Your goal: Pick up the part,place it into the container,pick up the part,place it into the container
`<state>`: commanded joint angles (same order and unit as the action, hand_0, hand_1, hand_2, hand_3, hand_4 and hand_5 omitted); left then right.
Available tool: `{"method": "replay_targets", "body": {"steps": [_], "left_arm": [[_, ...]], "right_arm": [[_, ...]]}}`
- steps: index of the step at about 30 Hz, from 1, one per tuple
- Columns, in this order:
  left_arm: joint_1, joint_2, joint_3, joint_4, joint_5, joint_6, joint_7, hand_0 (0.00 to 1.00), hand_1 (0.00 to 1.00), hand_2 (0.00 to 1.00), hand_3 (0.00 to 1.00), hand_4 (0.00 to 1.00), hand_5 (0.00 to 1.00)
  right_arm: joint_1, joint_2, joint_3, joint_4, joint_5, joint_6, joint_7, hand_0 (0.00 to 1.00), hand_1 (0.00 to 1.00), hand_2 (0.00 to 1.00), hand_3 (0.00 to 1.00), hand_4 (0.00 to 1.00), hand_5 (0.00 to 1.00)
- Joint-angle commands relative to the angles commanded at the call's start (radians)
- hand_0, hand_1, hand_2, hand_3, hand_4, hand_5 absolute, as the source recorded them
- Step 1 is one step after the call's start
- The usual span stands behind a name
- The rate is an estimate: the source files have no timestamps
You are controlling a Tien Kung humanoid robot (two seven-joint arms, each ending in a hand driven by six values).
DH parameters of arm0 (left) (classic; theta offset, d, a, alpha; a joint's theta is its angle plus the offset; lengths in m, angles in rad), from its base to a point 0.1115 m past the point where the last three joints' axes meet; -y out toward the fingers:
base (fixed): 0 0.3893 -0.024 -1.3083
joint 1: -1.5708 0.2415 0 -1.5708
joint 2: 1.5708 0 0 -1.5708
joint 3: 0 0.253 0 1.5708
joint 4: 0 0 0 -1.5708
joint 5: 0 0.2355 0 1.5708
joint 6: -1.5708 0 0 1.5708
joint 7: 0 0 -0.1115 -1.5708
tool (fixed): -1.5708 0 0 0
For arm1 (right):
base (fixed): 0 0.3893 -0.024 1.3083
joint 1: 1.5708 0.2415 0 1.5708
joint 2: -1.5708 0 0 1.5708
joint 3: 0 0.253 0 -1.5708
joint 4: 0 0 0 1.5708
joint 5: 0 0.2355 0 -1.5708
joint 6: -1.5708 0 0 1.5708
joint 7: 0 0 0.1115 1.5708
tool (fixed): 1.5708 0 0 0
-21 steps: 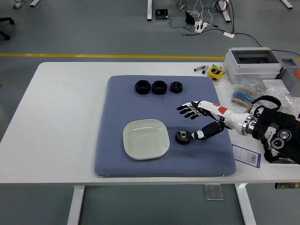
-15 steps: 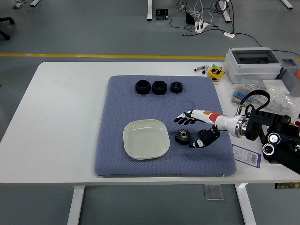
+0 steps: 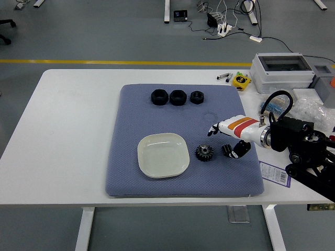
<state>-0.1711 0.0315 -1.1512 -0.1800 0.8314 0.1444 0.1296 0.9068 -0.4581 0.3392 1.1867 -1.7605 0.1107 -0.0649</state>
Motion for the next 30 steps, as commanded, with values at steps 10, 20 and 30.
{"method": "replay_targets", "body": {"steps": [10, 20, 30], "left_arm": [[0.000, -0.002, 0.005, 0.000, -0.002, 0.000, 0.000, 0.711, 0.623, 0.634, 0.561, 0.613, 0.682], [0.000, -0.003, 0.007, 0.000, -0.007, 0.000, -0.001, 0.711, 0.623, 0.633, 0.561, 0.613, 0.682], [0.000, -0.004, 0.007, 0.000, -0.006, -0.001, 0.000, 0.710, 0.624, 0.633, 0.562, 0.613, 0.683]], "right_arm": [[-0.016, 0.011, -0.001, -0.042, 0.083, 0.008, -0.028, 0.675, 0.675, 0.713, 0.754, 0.904, 0.072], [-0.028, 0.026, 0.000, -0.088, 0.124, -0.022, -0.025, 0.611, 0.622, 0.643, 0.626, 0.835, 0.111], [-0.028, 0.034, -0.011, -0.110, 0.161, -0.050, -0.017, 0.573, 0.567, 0.551, 0.532, 0.703, 0.129]]}}
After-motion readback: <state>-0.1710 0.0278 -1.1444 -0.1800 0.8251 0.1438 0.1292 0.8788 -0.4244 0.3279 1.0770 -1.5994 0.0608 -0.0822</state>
